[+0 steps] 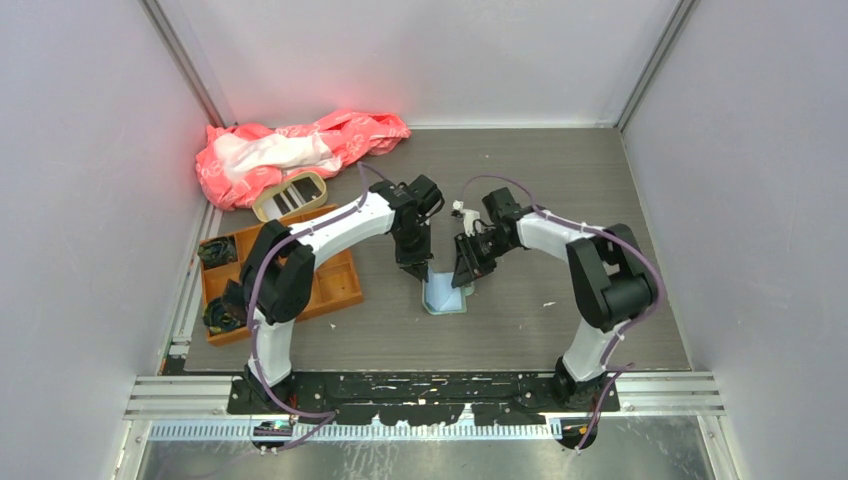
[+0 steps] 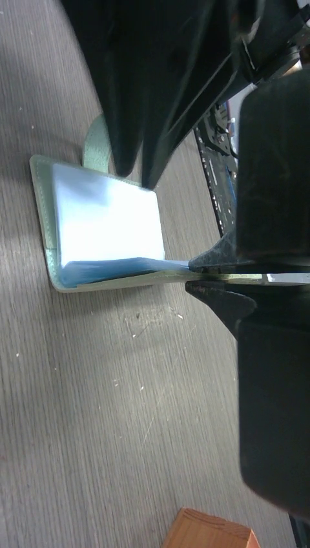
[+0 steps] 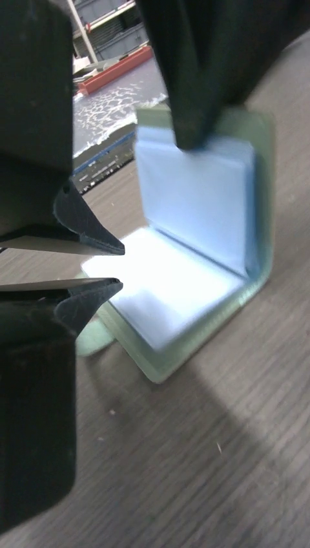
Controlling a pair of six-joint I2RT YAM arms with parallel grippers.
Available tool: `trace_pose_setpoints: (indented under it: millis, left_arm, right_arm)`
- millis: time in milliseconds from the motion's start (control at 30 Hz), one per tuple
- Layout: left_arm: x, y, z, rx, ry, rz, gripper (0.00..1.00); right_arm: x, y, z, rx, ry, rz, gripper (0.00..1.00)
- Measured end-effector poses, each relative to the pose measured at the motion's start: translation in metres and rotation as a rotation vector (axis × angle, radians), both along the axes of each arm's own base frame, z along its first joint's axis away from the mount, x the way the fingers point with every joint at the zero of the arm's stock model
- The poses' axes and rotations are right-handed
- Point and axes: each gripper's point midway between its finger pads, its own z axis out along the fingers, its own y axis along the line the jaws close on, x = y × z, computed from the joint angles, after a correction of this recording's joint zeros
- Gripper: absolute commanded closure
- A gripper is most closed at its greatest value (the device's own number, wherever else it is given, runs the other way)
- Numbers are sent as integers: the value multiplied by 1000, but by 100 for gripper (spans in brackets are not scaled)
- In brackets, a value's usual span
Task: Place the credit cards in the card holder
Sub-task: Open the card holder at the center of the board.
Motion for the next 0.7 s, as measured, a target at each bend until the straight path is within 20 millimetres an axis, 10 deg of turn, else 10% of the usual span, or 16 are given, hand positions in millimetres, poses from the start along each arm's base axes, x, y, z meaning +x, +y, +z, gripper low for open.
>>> trace_pose_setpoints:
  millis: [200, 700]
  left_arm:
    - [-3, -9, -4, -57, 16, 20, 88]
    - [-6, -44, 4, -331, 31, 102, 77]
  right_arm:
    - [8, -5, -31, -125, 75, -29, 80]
    - [17, -16, -36, -222, 92, -42, 80]
